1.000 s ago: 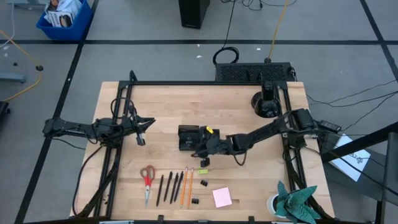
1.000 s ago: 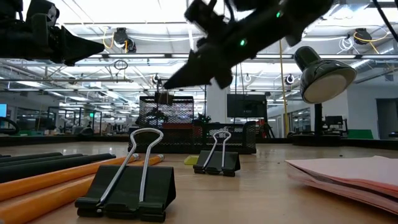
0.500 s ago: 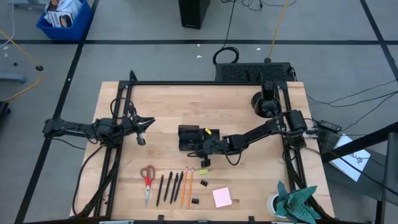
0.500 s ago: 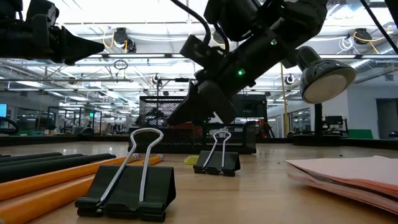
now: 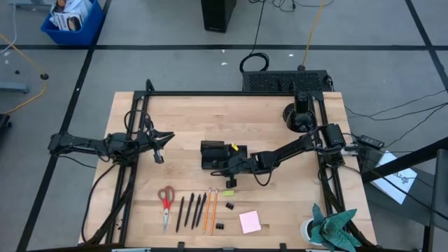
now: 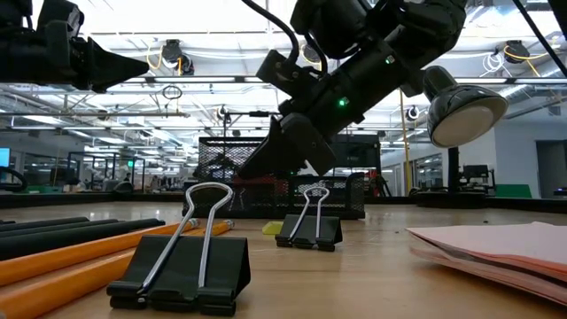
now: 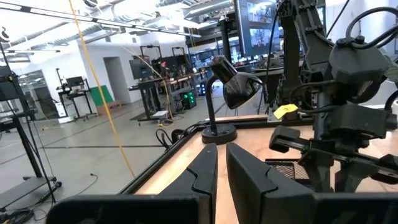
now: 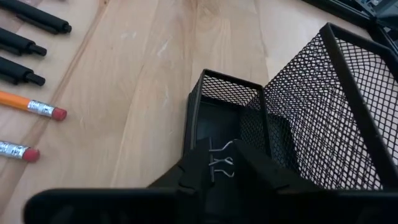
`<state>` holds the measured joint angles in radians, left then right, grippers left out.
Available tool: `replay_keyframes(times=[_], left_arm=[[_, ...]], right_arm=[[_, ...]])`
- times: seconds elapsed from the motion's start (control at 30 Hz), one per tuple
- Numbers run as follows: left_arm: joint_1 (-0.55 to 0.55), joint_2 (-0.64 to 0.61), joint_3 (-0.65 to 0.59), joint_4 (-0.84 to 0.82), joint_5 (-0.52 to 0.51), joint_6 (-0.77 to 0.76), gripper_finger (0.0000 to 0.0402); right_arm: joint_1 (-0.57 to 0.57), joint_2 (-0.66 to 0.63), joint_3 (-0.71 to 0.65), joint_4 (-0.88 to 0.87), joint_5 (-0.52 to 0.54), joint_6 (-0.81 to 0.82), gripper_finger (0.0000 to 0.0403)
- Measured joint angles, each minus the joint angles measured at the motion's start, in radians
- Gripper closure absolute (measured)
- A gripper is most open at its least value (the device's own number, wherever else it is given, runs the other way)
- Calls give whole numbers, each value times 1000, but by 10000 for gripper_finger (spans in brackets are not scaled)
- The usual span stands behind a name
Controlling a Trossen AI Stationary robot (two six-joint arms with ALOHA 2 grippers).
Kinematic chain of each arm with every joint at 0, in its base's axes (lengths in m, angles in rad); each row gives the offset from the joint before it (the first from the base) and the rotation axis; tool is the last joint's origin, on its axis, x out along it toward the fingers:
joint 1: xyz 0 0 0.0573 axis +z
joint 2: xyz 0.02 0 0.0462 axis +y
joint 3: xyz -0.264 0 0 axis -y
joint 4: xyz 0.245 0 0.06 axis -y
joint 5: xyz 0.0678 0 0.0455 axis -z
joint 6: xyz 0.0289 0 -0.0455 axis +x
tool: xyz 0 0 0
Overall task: Pick and place office supplies into organizer
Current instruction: Put the top black binder clip into the black desk organizer
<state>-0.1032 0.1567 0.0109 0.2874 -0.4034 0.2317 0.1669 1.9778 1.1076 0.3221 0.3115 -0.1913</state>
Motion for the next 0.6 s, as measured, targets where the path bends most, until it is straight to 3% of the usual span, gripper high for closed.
replay_keyframes(times=[0.33, 0.6], left_arm=[[0, 0, 0, 0, 0, 0, 360], [0, 0, 0, 1, 0, -9, 360]], right_arm=[[6, -11, -1, -6, 29, -12, 288], [106, -193, -1, -40, 107, -56, 287]])
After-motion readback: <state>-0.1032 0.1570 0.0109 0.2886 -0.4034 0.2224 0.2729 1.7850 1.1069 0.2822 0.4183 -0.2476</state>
